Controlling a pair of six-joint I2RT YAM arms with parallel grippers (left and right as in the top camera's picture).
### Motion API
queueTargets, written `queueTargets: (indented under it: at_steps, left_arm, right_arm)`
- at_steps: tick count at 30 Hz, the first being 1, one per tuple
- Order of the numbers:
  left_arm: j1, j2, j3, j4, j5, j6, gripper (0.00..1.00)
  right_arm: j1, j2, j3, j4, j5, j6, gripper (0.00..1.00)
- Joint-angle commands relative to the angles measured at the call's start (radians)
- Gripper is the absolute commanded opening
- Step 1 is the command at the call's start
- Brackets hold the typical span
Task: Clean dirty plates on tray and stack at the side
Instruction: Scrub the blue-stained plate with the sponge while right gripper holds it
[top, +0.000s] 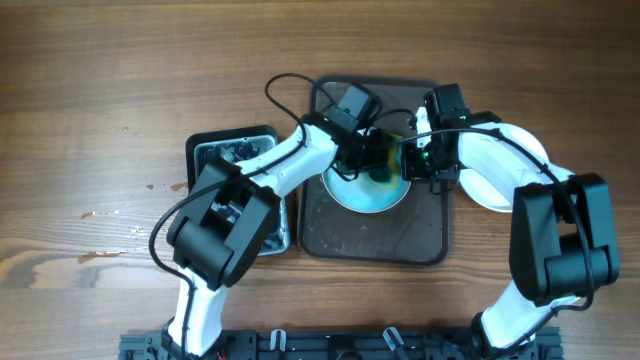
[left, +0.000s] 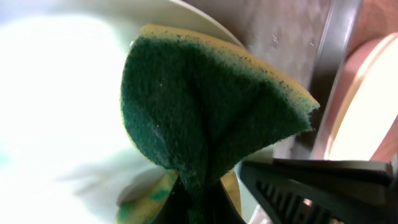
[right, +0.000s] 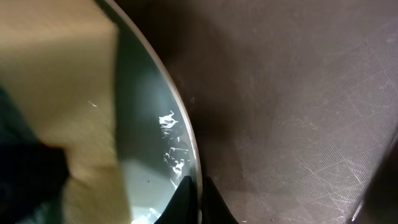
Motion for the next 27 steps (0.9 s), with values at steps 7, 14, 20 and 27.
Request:
queueTargets:
  at_steps: [7,14,20,27]
  left_arm:
    - [0.045,0.033,-0.003,0.009,-0.413,0.018,0.04]
    - [0.083,0.015,0.013,-0.149,-0.616,0.138,0.04]
    - [0.065,0.002,0.022,-0.316,-0.7,0.137,0.04]
    - [0.064,0.002,0.022,-0.497,-0.476,0.108,0.04]
  right_arm:
    - [0.044,0.019,-0.014,-0.021,0.013,-0.007,0.04]
    - [0.044,0.019,-0.014,-0.026,0.013,-0.006,0.04]
    - [0.044,0.019,-0.014,-0.026,0.013,-0.006,0.04]
    - [0.044,0.019,-0.014,-0.026,0.013,-0.006,0.04]
